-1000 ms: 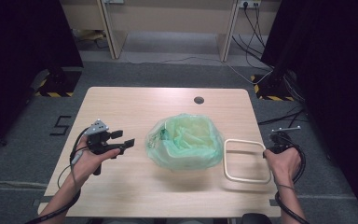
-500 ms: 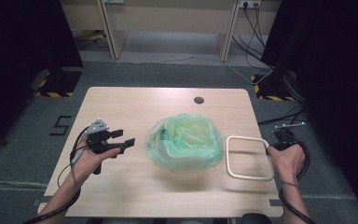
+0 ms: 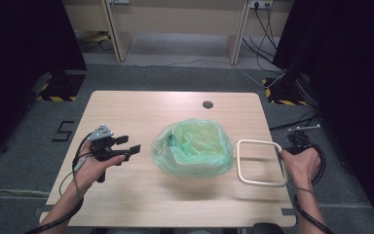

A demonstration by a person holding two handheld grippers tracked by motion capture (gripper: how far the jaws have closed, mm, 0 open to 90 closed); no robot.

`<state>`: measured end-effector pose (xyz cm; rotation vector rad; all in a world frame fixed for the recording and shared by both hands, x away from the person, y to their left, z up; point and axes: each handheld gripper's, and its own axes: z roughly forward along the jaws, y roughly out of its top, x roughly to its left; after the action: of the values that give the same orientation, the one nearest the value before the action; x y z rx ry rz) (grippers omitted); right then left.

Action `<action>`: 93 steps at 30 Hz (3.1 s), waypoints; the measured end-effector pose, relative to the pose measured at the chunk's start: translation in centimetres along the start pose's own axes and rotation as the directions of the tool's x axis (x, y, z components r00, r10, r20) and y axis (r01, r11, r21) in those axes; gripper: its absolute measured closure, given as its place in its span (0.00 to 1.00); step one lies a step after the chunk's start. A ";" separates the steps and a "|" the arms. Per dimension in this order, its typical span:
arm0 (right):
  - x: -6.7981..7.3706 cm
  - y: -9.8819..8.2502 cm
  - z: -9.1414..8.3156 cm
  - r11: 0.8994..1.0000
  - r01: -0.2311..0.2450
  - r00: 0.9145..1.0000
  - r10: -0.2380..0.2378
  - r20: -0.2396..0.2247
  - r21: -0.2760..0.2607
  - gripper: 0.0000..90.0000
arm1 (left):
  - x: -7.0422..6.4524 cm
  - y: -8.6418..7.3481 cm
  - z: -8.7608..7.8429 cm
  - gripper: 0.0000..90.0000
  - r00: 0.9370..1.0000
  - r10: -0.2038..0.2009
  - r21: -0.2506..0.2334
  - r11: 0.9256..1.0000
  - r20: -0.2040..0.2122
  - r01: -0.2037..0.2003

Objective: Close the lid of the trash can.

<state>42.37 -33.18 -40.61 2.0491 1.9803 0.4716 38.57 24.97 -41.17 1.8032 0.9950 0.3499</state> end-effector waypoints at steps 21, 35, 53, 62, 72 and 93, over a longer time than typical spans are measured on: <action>0.1 1.0 -1.2 1.000 0.013 1.000 -0.013 0.003 -0.007 0.91 | -0.1 -0.1 0.0 0.34 1.000 0.006 0.004 1.000 0.002 -0.006; 0.3 1.6 -2.1 1.000 0.012 1.000 -0.012 -0.001 -0.011 0.91 | -0.2 0.0 0.0 0.34 1.000 0.007 0.001 1.000 0.002 -0.007; 0.6 2.5 -3.1 1.000 0.018 1.000 -0.018 -0.008 -0.017 0.91 | -0.3 0.0 0.1 0.34 1.000 0.009 0.006 1.000 0.006 -0.009; 0.6 2.8 -3.5 1.000 0.022 1.000 -0.022 -0.009 -0.020 0.91 | -0.4 0.1 0.2 0.34 1.000 0.012 0.007 1.000 0.007 -0.012; 0.9 3.4 -4.3 0.999 0.029 1.000 -0.029 -0.008 -0.026 0.91 | -0.4 0.2 0.1 0.34 1.000 0.015 0.007 1.000 0.007 -0.015; 1.5 4.2 -5.2 0.999 0.040 0.999 -0.041 -0.016 -0.027 0.91 | -0.3 0.0 0.1 0.34 1.000 0.011 0.007 1.000 0.007 -0.011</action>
<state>44.20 -32.06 -34.10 1.9918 2.0101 0.5054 38.43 24.71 -41.11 1.8157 0.9826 0.3471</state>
